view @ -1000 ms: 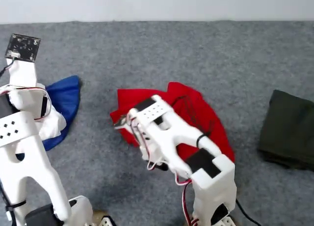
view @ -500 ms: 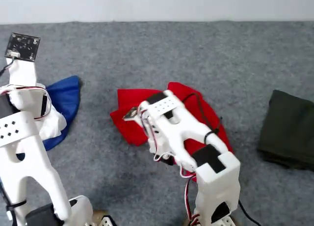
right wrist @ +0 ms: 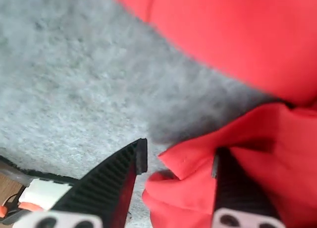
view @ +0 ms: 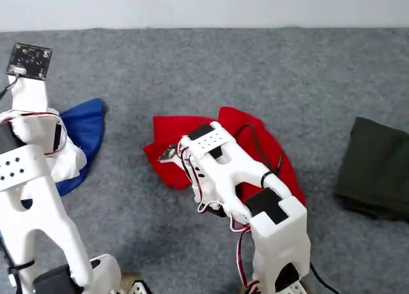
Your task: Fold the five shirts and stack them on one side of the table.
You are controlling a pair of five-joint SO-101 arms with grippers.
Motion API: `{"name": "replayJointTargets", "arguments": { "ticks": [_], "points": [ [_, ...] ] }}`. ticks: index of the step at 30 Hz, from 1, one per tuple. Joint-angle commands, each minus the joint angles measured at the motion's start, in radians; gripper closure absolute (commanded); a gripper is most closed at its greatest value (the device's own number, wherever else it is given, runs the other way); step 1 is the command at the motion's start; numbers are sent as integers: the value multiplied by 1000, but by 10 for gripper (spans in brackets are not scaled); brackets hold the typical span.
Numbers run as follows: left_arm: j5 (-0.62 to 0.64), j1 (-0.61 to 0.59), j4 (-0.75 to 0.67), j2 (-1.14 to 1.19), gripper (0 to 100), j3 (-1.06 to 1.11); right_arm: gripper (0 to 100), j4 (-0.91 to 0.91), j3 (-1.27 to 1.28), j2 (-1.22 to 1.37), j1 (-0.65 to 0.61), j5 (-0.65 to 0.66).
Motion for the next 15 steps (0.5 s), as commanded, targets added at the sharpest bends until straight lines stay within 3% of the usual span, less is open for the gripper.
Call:
{"name": "replayJointTargets", "arguments": {
  "ticks": [1, 8, 15],
  "points": [
    [-9, -5, -28, -31, 982, -4, 890, -30, -9, 79, 1, 11],
    [-9, -5, -40, -31, 982, -5, 988, -30, -11, 77, 2, 11],
    [-9, -5, -48, -31, 982, -7, 989, 67, -66, -1, 2, 8]
  ]
}}
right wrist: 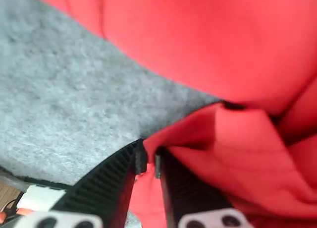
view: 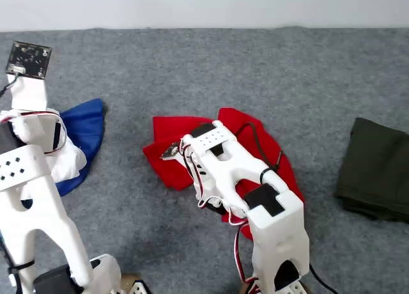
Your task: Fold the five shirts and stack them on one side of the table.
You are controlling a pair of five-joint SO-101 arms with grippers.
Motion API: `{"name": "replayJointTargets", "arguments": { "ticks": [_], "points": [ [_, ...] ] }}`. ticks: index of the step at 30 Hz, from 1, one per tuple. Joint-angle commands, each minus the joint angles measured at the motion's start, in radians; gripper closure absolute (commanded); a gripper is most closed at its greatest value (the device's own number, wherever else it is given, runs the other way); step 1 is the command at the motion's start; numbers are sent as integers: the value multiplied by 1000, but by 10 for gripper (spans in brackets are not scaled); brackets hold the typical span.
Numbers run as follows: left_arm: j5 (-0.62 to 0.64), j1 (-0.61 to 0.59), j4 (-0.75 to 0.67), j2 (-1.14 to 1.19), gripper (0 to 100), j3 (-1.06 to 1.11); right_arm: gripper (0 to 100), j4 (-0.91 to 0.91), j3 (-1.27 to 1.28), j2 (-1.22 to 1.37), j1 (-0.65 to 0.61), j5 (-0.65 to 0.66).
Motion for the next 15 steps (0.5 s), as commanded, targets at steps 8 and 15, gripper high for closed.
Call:
{"name": "replayJointTargets", "arguments": {
  "ticks": [8, 15],
  "points": [
    [-9, -5, -28, -31, 982, -5, 989, 257, -101, -315, -13, 52],
    [-9, -5, -28, -31, 982, -4, 989, 262, -91, -555, 12, 78]
  ]
}}
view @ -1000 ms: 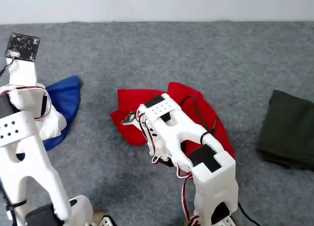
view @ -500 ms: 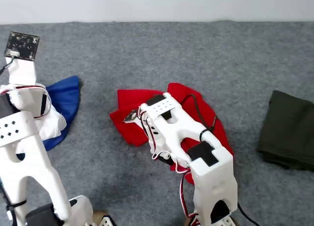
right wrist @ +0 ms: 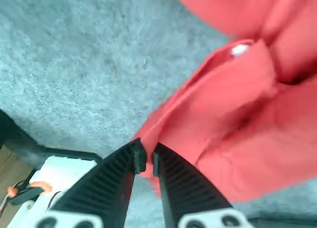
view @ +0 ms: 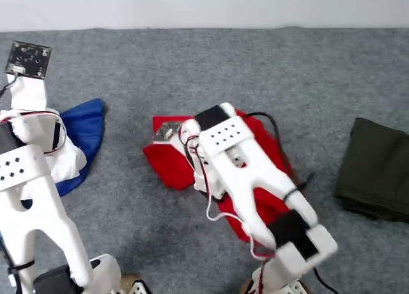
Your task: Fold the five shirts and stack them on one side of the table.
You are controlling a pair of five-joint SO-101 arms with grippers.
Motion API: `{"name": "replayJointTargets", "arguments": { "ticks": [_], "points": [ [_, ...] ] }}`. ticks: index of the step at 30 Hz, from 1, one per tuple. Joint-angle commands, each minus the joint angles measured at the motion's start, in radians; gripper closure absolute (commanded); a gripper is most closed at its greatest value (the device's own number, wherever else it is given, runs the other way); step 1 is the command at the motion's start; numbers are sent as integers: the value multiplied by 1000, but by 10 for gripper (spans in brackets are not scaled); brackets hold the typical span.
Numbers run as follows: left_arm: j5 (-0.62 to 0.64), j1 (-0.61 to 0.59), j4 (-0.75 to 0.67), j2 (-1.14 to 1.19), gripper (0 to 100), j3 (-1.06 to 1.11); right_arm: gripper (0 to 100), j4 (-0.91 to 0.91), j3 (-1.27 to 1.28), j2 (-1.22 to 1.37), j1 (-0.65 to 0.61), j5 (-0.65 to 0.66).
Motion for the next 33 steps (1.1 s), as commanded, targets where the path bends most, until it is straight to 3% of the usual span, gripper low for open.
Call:
{"name": "replayJointTargets", "arguments": {
  "ticks": [1, 5, 13, 18, 24, 33],
  "points": [
    [-9, -5, -25, -31, 982, -4, 989, 42, -29, -148, 21, 23],
    [-9, -5, -21, -31, 982, -4, 989, 39, -28, -193, 105, 29],
    [-8, 0, -25, -31, 982, -4, 984, -87, -31, 12, 343, 138],
    [-8, 0, -20, -31, 982, -4, 956, -91, -32, 131, 285, 130],
    [-8, -2, -18, -32, 982, -4, 815, 36, -52, 140, 200, 32],
    [-8, -5, -18, -32, 983, -4, 805, 45, 87, 5, 91, -15]
  ]
}}
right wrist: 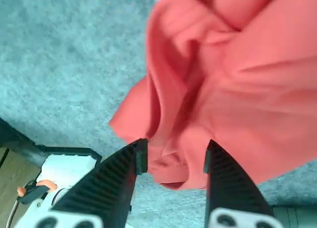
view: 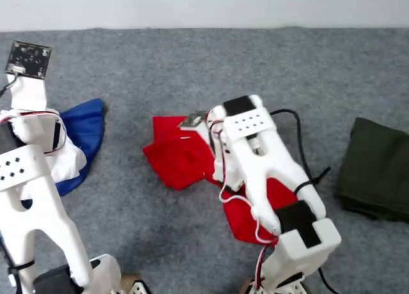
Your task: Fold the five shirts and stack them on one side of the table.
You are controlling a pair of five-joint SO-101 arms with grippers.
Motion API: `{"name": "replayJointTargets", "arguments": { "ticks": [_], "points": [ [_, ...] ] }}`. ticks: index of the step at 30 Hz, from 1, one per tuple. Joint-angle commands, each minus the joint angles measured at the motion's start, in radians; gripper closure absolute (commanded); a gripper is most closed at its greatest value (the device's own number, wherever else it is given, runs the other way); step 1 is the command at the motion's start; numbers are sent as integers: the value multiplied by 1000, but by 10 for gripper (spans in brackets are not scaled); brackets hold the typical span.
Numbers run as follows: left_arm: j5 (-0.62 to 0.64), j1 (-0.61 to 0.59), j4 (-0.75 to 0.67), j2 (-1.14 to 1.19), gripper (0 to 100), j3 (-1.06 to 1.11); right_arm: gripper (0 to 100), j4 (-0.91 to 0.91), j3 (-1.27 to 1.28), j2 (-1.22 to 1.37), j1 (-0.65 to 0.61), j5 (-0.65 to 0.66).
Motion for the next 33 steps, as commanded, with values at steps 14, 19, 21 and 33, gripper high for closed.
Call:
{"name": "replayJointTargets", "arguments": {
  "ticks": [14, 19, 21, 33],
  "points": [
    [-8, -2, -18, -32, 983, -2, 805, 27, 104, -48, -269, -87],
    [-8, -2, -18, -31, 983, -2, 805, -13, 44, -28, -346, -84],
    [-8, -2, -20, -31, 983, -2, 805, -16, 31, 16, -374, -86],
    [-14, -126, -38, -31, 983, -8, 805, -18, -226, 312, -476, -89]
  ]
}}
